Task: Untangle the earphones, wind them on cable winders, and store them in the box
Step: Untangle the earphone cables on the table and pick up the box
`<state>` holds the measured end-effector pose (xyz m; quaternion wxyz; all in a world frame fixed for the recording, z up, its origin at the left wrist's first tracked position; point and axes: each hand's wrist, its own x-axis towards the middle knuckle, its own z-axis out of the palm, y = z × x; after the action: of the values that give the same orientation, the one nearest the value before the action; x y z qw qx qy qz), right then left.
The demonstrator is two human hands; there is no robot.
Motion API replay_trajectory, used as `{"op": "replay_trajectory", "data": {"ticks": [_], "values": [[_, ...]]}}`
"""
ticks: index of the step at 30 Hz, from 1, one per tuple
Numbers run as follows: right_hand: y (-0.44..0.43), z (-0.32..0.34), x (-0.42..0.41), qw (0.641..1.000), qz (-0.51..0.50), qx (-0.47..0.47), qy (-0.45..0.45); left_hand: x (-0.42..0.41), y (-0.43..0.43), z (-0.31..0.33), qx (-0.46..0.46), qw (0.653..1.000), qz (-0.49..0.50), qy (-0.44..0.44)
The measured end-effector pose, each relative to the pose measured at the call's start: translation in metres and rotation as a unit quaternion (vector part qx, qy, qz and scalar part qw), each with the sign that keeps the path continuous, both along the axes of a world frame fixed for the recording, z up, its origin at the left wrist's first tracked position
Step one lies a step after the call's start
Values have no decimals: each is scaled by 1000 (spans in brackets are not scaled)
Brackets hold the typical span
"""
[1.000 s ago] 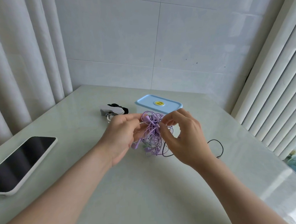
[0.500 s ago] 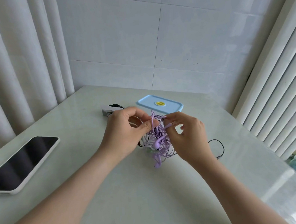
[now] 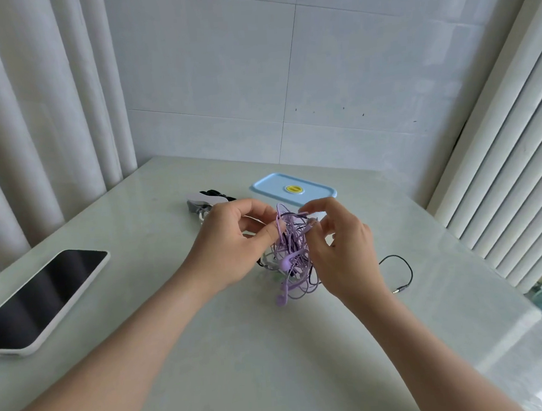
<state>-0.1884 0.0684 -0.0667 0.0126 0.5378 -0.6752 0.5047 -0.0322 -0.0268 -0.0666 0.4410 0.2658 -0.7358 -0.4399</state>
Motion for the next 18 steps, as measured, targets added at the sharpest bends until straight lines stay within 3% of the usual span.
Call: {"op": "replay_trajectory", "data": {"ticks": [7, 10, 13, 18], "values": [[2, 7, 6, 995, -18, -79, -50, 2, 1, 4, 52, 998, 12, 36], [6, 9, 15, 992, 9, -124, 24, 1, 3, 3, -17, 1000, 4, -8], [4, 2, 23, 989, 15, -99, 110, -2, 6, 2, -47, 998, -19, -37], [0, -2, 16, 993, -28, -89, 78, 1, 4, 3, 58, 997, -46, 3]]}}
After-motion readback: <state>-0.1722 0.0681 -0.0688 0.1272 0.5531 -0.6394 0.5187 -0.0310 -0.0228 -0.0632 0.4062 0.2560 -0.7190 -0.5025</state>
